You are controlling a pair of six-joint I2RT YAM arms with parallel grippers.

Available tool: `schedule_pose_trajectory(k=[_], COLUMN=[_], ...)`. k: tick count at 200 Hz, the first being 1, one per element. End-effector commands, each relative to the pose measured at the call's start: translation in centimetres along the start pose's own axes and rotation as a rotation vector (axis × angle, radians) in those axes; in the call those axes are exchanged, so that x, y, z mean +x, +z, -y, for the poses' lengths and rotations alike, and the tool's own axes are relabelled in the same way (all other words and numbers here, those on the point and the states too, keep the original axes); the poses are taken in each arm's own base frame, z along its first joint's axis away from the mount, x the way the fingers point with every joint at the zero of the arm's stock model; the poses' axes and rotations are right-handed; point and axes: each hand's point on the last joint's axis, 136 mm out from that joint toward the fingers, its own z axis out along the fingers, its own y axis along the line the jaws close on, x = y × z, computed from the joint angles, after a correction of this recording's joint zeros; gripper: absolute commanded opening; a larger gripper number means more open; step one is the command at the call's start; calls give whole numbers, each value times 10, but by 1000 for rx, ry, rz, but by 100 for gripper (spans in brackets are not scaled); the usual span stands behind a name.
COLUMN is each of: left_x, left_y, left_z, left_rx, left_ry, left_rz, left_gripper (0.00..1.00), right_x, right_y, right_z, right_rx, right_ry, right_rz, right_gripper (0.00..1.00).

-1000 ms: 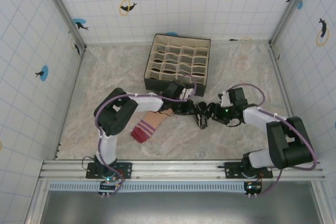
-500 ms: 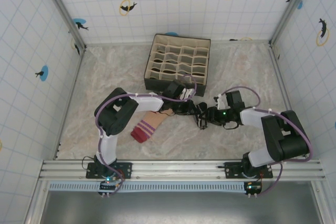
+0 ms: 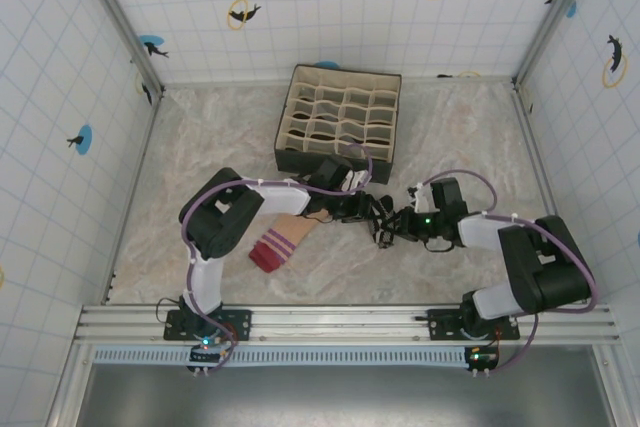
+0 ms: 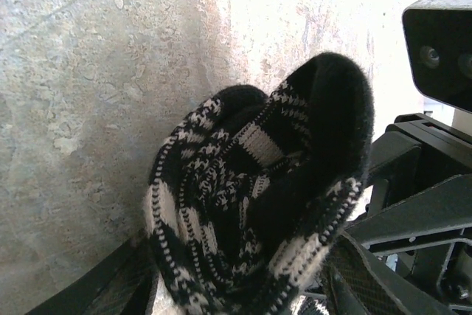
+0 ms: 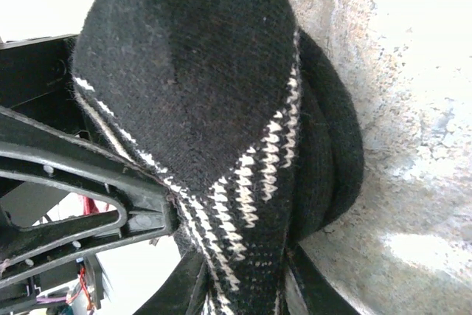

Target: Roll the socks

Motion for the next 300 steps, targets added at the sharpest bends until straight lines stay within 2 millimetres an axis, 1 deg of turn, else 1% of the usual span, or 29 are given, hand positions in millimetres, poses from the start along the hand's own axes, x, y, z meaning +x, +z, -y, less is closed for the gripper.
schedule_pose_trajectory(k=[1, 13, 36, 46, 69, 73, 82, 87, 95, 114, 132, 143, 175, 198, 228, 234, 236, 240, 277, 300], left_x=[-2, -6, -17, -23, -34, -36, -39, -41, -43, -49, -59, -66, -80, -86, -96, -97, -100, -102, -119, -130], left_y=[-10, -15, -32, -42, -69, -73, -83, -89, -98, -119, -143, -157, -193, -213, -242, -245, -253, -257, -281, -288], left_z=[7, 15, 36, 46, 61, 63, 65, 65, 66, 62, 56, 53, 29, 12, -28, -34, -42, -48, -88, -108], left_rx=[2, 15, 49, 55, 41, 37, 23, 14, 1, -40, -100, -122, -246, -291, -391, -405, -415, -424, -510, -539], left_ry=[-6, 2, 27, 42, 72, 76, 81, 81, 81, 81, 83, 85, 66, 46, -31, -45, -64, -78, -106, -117], left_rz=[23, 39, 86, 116, 190, 202, 227, 241, 262, 313, 381, 417, 466, 490, 520, 522, 538, 546, 573, 576], left_gripper=[59, 60, 61, 61, 63, 64, 64, 66, 67, 66, 66, 66, 66, 65, 65, 65, 65, 65, 63, 63], right_x=[4, -3, -18, -25, -37, -42, -46, -48, -52, -60, -69, -73, -84, -95, -114, -118, -119, -122, -145, -159], right_y=[-5, -10, -25, -32, -50, -54, -61, -65, -70, -82, -93, -96, -97, -97, -94, -92, -91, -89, -71, -63], right_z=[14, 9, 0, -6, -22, -22, -27, -31, -36, -51, -66, -74, -97, -110, -130, -133, -135, -137, -159, -174], right_rx=[79, 81, 97, 99, 107, 131, 143, 150, 165, 208, 259, 282, 314, 322, 327, 332, 332, 333, 330, 295], right_ry=[10, -16, -83, -117, -208, -220, -251, -269, -296, -374, -443, -479, -549, -576, -620, -635, -642, -653, -761, -800], right_rz=[35, 75, 181, 232, 345, 377, 421, 444, 480, 564, 645, 677, 701, 724, 729, 724, 721, 717, 678, 704], right_gripper=[2, 0, 0, 0, 0, 0, 0, 0, 0, 0, 0, 0, 0, 0, 0, 0, 0, 0, 0, 0])
